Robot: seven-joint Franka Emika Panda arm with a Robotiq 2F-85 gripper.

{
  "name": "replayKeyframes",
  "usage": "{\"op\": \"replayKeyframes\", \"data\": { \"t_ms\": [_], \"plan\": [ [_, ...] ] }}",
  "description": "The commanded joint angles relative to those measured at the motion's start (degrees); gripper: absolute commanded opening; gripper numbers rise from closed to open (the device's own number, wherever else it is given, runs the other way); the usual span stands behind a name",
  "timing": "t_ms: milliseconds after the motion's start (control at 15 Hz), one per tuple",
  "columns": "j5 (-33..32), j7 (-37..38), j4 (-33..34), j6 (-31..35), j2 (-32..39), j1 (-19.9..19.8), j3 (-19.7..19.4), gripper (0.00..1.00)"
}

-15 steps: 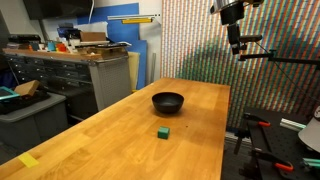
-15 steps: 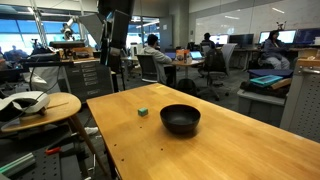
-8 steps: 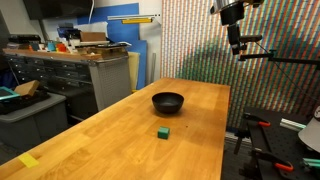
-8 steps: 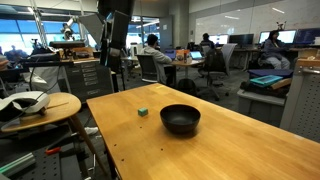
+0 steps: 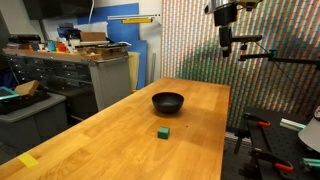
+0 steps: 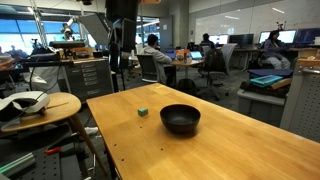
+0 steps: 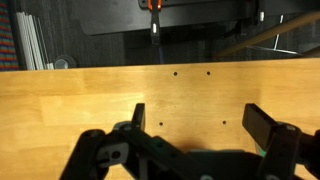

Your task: Put the green cube in the bowl

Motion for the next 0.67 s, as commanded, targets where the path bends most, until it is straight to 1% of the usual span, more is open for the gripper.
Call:
{"op": "replayKeyframes", "data": {
  "t_ms": [0,200,333,600],
  "plan": [
    [3.16,1.40,0.86,3.76,2.52,2.35,1.64,1.00],
    [3.31,2.51,1.36,6.53,5.13,4.24,4.17,1.00],
    [2.03,3.85,1.77,8.95,7.37,5.38,6.25,1.00],
    [1.44,5.77,2.98,14.45,12.45,7.31,9.21,1.00]
  ]
}}
